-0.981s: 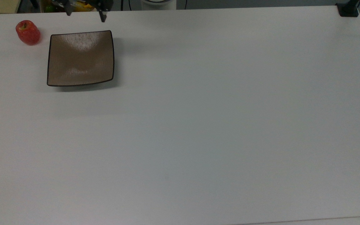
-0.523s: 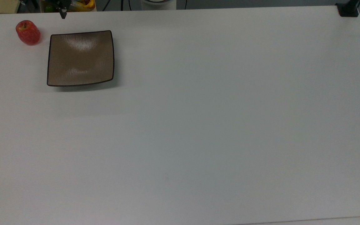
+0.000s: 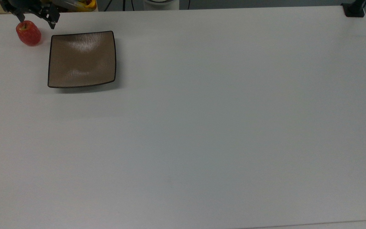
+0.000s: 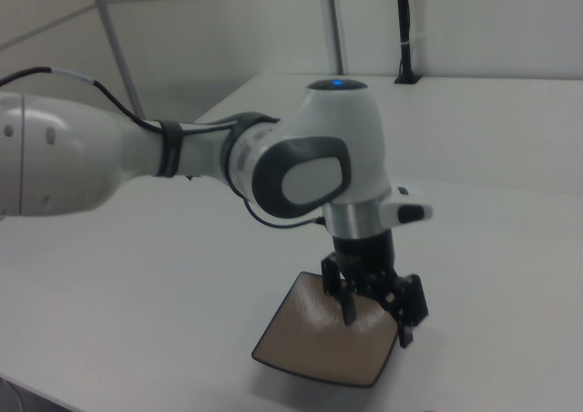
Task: Apples placed on a ceramic plate
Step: 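Lower the gripper around the red apple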
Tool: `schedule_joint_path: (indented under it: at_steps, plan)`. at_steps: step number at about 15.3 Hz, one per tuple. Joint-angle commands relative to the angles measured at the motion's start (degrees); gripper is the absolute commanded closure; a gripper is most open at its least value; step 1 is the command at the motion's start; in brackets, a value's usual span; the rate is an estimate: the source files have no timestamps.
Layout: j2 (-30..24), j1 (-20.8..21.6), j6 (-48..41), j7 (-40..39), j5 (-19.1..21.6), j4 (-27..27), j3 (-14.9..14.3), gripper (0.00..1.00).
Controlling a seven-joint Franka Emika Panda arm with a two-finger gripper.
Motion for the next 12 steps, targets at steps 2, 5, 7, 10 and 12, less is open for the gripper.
schedule_joint_path:
  at_steps: [2,5,7,10,12]
  plan:
    - [3.13,-2.06,2.10,-1.97,-3.27,-0.39,-0.77,0.00]
    - [4.09,-3.65,3.93,-2.76,-4.68,-0.39,-0.77,0.00]
    - [4.71,-5.05,5.17,-2.94,-4.68,-0.39,-0.86,0.00]
    - [6.90,-6.28,6.31,-3.20,-5.47,-0.12,-0.86,0.00]
    - [7.44,-6.81,6.32,-3.20,-6.61,0.05,-0.86,0.00]
